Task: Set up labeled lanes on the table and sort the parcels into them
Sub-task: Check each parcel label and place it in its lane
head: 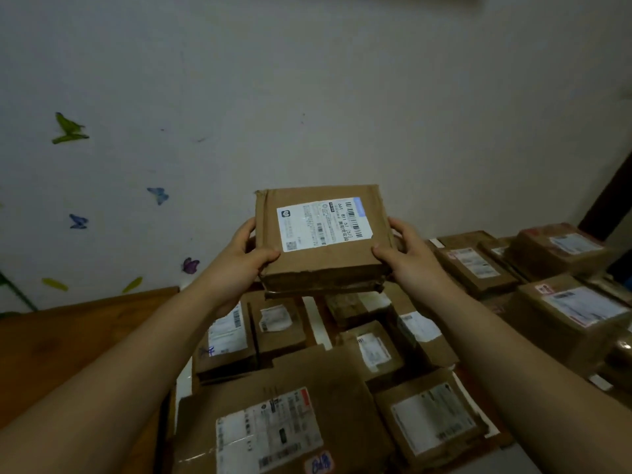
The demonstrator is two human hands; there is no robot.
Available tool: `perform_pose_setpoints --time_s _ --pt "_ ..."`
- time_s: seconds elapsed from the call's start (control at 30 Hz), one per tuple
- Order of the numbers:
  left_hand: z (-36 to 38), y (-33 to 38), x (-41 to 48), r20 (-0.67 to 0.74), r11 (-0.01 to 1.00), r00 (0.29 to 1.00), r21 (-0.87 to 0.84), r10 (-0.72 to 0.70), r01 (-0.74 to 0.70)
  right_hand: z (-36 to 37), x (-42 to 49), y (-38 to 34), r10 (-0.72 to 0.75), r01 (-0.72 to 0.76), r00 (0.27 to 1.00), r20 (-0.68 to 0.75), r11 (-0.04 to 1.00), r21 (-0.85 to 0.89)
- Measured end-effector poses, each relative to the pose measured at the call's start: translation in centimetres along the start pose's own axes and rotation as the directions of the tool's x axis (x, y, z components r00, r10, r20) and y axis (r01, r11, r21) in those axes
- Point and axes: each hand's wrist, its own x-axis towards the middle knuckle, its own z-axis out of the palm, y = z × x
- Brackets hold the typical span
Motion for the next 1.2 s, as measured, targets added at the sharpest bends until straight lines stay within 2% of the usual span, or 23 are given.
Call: perform_pose_setpoints --time_s 0.13,0.4,0.6,0.77,0.9,1.0,1.2 --pt "2.8 -1.0 0.6 -0.056 0.996 0.995 0.006 -0.087 0.087 -2.0 2.1 2.1 0.043 -0.044 0.998 0.049 0.999 0.015" --pt "14.2 -1.8 2.8 -0.086 0.969 0.967 0.048 -0.239 0.243 -10.5 3.8 6.8 0.155 -0.155 0.988 0.009 0.987 -0.037" --pt "19.7 -4.4 1.5 -0.147 0.931 0.928 0.079 -0.342 0.356 -13.5 2.1 10.3 0.224 -0.201 0.971 0.088 0.955 -0.22" --pt "21.9 -5.1 -1.2 -0.16 0.926 0.925 0.107 -0.344 0.363 -14.6 -1.4 11.6 0.236 -0.195 0.967 0.099 0.929 -0.314" --pt "23.8 -5.8 -4.1 -0.153 0.934 0.941 0.149 -0.303 0.325 -15.8 -4.5 12.3 0.241 -0.218 0.969 0.058 0.94 -0.262" --pt "25.0 -6.6 -6.1 -0.129 0.932 0.943 0.157 -0.308 0.326 -16.6 -6.2 12.9 0.242 -0.219 0.967 0.082 0.951 -0.22" --pt "26.6 -7.9 -9.9 -0.144 0.94 0.959 0.208 -0.244 0.27 -17.5 -9.0 16.1 0.096 -0.038 0.966 0.24 0.972 -0.234"
